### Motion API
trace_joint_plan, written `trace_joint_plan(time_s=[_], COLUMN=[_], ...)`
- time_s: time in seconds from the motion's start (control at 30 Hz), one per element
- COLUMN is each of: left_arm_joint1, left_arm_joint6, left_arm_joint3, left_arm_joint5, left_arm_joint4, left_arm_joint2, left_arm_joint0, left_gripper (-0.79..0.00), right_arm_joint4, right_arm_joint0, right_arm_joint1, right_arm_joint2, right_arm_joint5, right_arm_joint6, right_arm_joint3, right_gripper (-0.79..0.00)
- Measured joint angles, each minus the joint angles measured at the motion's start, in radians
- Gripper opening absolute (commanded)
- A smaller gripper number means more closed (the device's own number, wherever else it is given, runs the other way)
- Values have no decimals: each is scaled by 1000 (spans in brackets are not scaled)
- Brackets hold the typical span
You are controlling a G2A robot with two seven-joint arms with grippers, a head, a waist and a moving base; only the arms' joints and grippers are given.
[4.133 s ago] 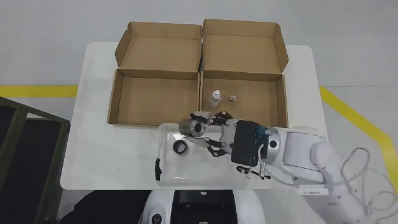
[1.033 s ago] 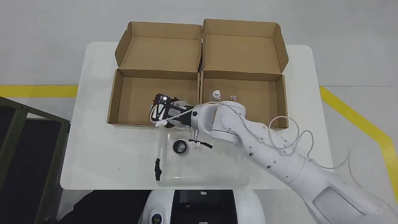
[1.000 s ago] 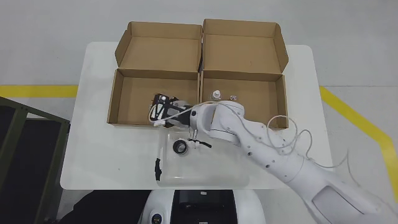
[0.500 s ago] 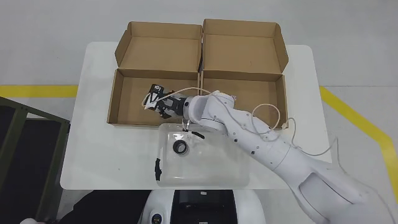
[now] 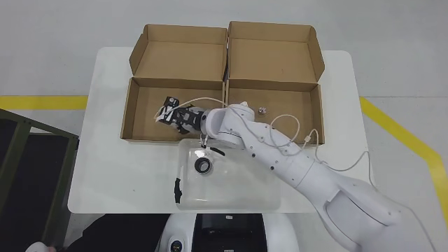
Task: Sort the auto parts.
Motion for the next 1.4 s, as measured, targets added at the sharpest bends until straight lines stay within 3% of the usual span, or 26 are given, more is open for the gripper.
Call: trace_joint_plan(time_s=[0.23, 0.27, 0.4, 0.63, 0.83, 1.07, 1.3, 1.4], left_arm_joint1=[0, 0, 0, 0, 0, 0, 0, 0], left_arm_joint6=[0, 0, 0, 0, 0, 0, 0, 0], left_arm_joint3=[0, 0, 0, 0, 0, 0, 0, 0], left_arm_joint5=[0, 0, 0, 0, 0, 0, 0, 0], left_arm_joint4=[0, 0, 0, 0, 0, 0, 0, 0], left_arm_joint2=[0, 0, 0, 0, 0, 0, 0, 0], left_arm_joint0=[0, 0, 0, 0, 0, 0, 0, 0], left_gripper=[0, 0, 0, 0, 0, 0, 0, 0], right_arm_joint4=[-8, -9, -9, -16, -29, -60, -108, -129], right_arm_joint0=[12, 13, 18, 20, 14, -10, -103, -163], right_arm_joint1=[-32, -36, -52, -74, -83, -69, -15, 14], right_arm_joint2=[-2, -2, 0, 6, 19, 62, 151, 197], right_arm_joint5=[-1, 0, -5, -14, -22, -39, -76, -105], right_arm_joint6=[-5, -3, 7, 6, 8, 4, 74, 118], right_arm_joint3=[64, 71, 102, 140, 143, 56, -170, -288], right_gripper=[-785, -727, -668, -274, -114, -99, -80, -22])
